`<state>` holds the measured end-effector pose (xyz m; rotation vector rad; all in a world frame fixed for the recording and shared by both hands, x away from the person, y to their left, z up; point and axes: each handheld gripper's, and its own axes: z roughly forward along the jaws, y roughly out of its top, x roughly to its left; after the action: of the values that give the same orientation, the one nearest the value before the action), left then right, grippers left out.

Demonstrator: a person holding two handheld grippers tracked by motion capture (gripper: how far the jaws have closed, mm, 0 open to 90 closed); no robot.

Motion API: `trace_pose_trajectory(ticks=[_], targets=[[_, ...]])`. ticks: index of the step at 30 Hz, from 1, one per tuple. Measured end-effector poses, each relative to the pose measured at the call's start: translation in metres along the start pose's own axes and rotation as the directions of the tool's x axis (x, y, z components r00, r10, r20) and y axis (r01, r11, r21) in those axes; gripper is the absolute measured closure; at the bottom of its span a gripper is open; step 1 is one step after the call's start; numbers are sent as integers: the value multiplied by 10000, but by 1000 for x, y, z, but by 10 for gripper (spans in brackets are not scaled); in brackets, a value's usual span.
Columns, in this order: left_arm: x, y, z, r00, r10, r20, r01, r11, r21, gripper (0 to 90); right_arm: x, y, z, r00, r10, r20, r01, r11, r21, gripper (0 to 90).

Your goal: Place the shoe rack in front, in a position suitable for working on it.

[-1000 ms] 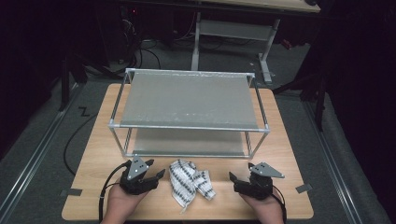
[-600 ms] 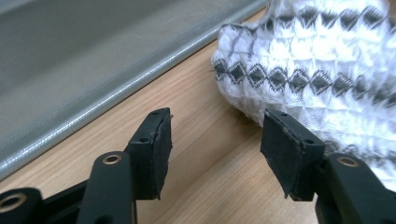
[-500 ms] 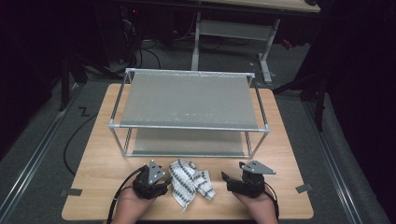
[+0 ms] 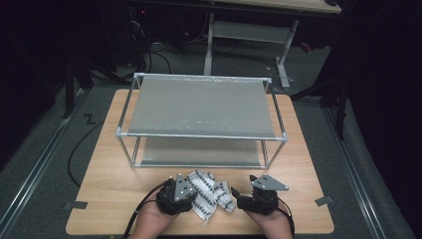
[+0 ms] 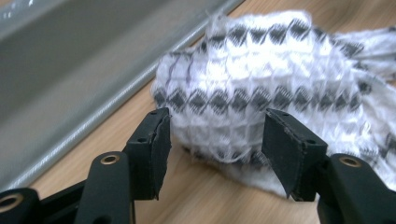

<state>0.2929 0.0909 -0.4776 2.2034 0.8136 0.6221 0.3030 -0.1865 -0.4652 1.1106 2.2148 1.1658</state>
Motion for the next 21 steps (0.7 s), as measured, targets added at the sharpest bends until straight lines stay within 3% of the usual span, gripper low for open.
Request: trace_pose_trajectory(ticks=[3, 6, 10, 12, 16, 21], targets=[[-6, 6, 7, 9997, 160, 196, -159, 9999, -35, 420, 5, -4, -5, 10000, -1, -62, 1, 10000, -10, 202], [-12, 11, 14, 9978, 163, 642, -156, 9998, -124, 415, 8, -6, -6, 9997, 119, -206, -118, 9999, 61, 197], [-18, 14, 20, 9895, 86, 1441, -27, 9992, -411, 416, 14, -9, 0, 9993, -42, -370, 55, 9994, 346, 195], [-17, 15, 16, 9911, 162, 1324, -89, 9984, -551, 418, 17, -11, 3, 9990, -95, -443, 114, 9990, 438, 194], [0, 12, -1, 9940, -358, 1034, 462, 9939, -1005, 418, 25, -13, 11, 9975, -129, -701, 181, 9971, 740, 187], [22, 1, -20, 9961, -751, 465, 799, 9905, -1122, 402, 34, -16, 25, 9953, -233, -942, 345, 9923, 1192, 164]])
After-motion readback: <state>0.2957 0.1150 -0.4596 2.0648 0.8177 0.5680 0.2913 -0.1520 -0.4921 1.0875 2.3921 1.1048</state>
